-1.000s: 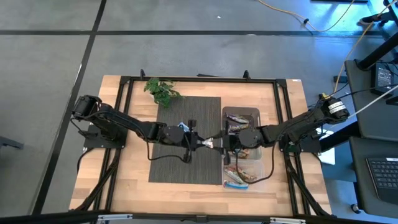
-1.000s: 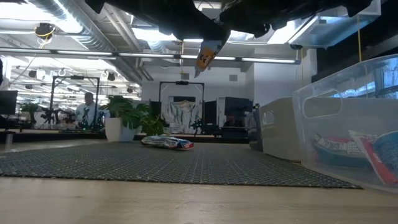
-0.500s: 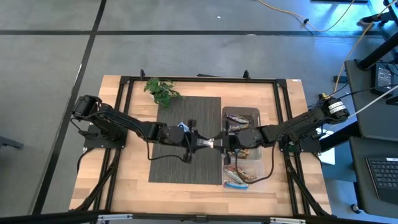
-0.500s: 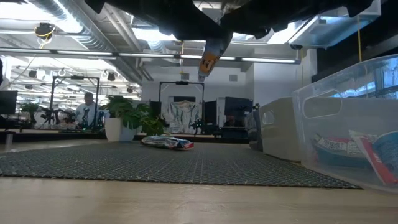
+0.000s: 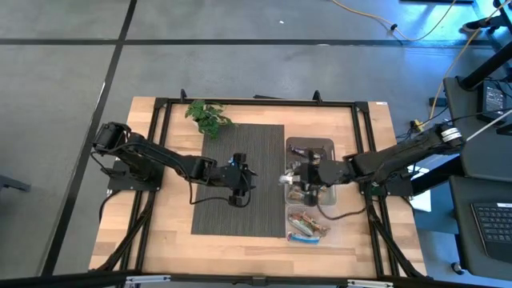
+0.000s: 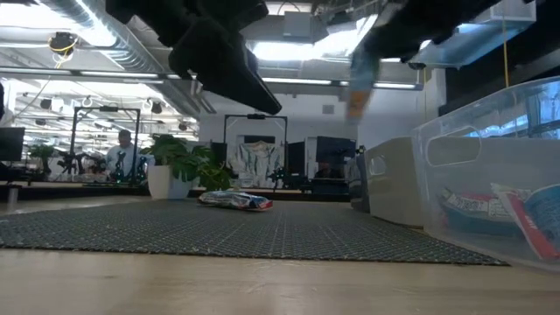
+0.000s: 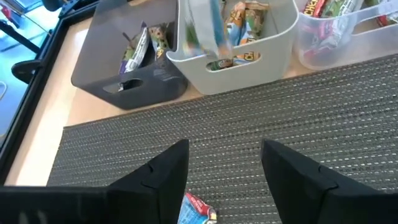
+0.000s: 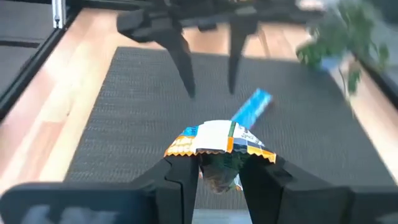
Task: Pick and place Granola Bars by type
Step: Put the yellow granola bar into the gray bin
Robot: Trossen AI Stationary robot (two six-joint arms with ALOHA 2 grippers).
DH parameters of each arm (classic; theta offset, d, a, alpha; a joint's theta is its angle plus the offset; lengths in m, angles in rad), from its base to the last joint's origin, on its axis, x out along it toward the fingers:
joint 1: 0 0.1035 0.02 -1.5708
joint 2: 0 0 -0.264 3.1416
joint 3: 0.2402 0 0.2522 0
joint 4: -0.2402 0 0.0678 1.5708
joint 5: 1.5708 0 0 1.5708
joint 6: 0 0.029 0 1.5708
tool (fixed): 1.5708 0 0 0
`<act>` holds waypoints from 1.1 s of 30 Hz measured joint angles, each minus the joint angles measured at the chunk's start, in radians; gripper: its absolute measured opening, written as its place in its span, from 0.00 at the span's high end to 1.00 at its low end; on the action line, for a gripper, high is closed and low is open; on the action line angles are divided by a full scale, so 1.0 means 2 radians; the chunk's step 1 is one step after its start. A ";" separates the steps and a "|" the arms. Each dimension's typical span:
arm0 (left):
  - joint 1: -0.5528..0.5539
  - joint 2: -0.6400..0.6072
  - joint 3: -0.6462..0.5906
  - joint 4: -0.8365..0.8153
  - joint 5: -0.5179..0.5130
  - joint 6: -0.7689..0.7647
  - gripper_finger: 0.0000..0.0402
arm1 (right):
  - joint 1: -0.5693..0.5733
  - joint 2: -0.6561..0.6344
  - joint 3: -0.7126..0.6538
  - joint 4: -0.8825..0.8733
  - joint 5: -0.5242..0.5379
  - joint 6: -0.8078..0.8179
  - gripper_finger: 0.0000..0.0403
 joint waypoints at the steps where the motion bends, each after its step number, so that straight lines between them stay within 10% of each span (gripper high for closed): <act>1: 0.000 0.000 0.000 -0.001 0.000 0.000 0.52 | 0.000 -0.013 0.000 -0.020 0.000 0.014 0.73; 17: 0.003 0.000 0.000 0.003 0.000 -0.004 0.53 | -0.003 -0.059 0.000 -0.322 -0.091 0.209 0.73; 33: 0.100 0.000 0.000 -0.107 0.016 -0.026 0.54 | -0.004 0.050 0.000 -0.251 -0.114 0.177 0.73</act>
